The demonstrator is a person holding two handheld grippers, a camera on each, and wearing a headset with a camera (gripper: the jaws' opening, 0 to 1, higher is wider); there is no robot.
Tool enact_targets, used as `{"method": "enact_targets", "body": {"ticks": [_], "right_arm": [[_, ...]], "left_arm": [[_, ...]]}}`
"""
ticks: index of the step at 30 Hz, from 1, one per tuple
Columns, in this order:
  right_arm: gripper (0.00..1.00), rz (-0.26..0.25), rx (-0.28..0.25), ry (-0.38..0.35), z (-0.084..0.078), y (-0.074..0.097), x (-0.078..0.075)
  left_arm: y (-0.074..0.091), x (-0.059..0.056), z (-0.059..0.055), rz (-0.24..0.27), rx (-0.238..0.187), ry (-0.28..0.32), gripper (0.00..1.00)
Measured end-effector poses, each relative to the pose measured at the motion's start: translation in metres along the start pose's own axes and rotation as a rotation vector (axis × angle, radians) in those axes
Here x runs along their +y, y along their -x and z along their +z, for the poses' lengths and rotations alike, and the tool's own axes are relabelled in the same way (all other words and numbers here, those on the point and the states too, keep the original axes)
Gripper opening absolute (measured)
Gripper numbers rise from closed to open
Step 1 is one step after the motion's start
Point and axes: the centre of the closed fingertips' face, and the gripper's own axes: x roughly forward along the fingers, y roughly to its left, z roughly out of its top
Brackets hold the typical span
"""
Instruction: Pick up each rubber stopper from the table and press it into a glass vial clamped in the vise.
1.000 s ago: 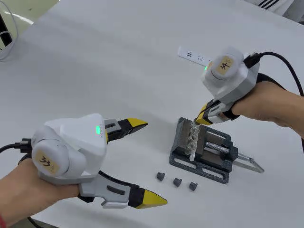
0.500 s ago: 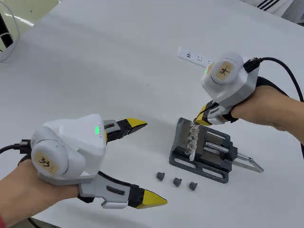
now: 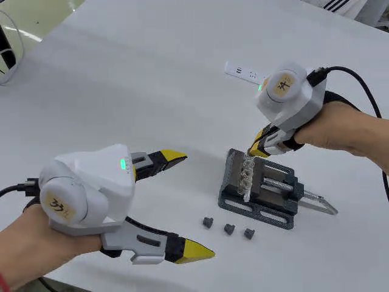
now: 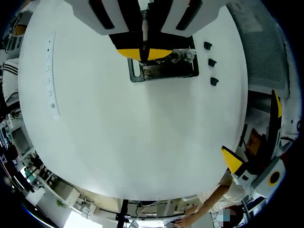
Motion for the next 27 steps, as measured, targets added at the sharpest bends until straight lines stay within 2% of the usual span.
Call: {"method": "enact_targets", "body": {"ticks": [27], "right_arm": [[0.0,-0.04,-0.095,-0.009,0.0031,0.0029,0.0015]], "left_arm": [[0.003,-0.0055,0.0021,-0.003,0.009,-0.007,0.88]]}}
